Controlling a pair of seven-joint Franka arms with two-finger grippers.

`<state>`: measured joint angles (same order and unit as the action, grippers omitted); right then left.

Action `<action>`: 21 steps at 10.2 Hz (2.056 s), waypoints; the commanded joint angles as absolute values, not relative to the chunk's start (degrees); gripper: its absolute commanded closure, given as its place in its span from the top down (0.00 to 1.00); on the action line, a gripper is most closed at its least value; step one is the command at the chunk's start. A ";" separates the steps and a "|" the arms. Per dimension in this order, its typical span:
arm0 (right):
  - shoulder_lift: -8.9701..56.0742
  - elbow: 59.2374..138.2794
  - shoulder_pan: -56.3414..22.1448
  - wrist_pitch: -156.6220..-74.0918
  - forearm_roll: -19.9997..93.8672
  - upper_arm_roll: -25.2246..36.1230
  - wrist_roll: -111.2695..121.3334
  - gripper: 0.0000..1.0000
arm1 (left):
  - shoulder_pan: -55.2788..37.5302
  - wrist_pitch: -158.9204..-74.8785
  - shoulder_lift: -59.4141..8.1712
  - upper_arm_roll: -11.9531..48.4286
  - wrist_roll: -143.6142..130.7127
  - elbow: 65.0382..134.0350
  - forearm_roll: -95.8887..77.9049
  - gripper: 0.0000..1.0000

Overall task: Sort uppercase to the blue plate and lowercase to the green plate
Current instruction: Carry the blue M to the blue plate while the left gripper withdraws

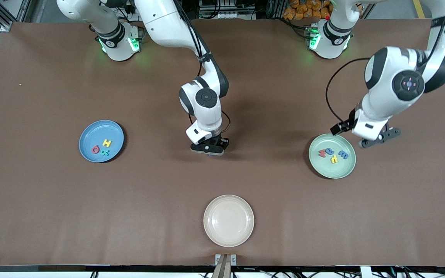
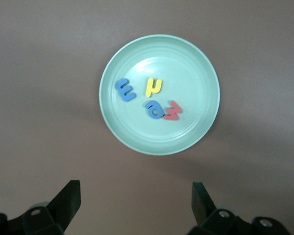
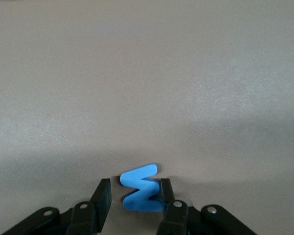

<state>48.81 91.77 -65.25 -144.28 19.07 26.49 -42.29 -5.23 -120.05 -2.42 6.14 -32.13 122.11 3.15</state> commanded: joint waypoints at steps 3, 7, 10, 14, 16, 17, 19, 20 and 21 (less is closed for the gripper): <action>50.27 89.74 -64.51 -144.93 18.81 26.02 -43.24 0.37 | -5.89 -119.97 -0.17 4.39 -27.78 116.39 1.67 1.00; 50.10 89.74 -63.99 -144.76 18.72 26.02 -42.02 0.25 | -5.45 -115.52 1.31 4.92 -19.17 110.15 0.88 1.00; 48.88 89.74 -62.06 -142.49 18.89 26.28 -34.94 0.21 | -5.27 -98.83 1.23 4.40 -12.32 97.69 -1.47 1.00; 43.09 91.74 -61.79 -125.89 18.81 34.78 -16.14 0.21 | -5.36 -94.40 2.46 4.57 -5.83 90.72 -0.79 1.00; 35.46 100.41 -61.79 -125.24 18.90 39.79 -3.41 0.21 | -5.19 -91.16 2.55 4.31 -3.18 88.52 -0.79 1.00; 30.72 106.11 -61.79 -125.68 18.81 42.25 2.58 0.22 | -5.19 -89.40 2.46 4.13 -3.08 86.24 -0.88 1.00; 20.52 120.42 -61.79 -132.93 18.81 47.17 14.97 0.22 | -5.27 -86.59 2.29 4.04 -3.69 85.78 -0.97 1.00; 17.17 126.41 -61.79 -137.07 18.81 51.03 22.16 0.22 | -5.27 -85.44 2.37 4.13 -3.69 85.78 -1.05 1.00; 14.96 130.82 -61.70 -139.98 18.90 54.63 29.02 0.23 | -5.27 -84.99 2.37 4.30 -3.78 85.78 -1.14 1.00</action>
<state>22.92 120.52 -60.79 -135.05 19.01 50.86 20.43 -5.42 -86.84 2.69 4.25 -4.64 86.89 -0.11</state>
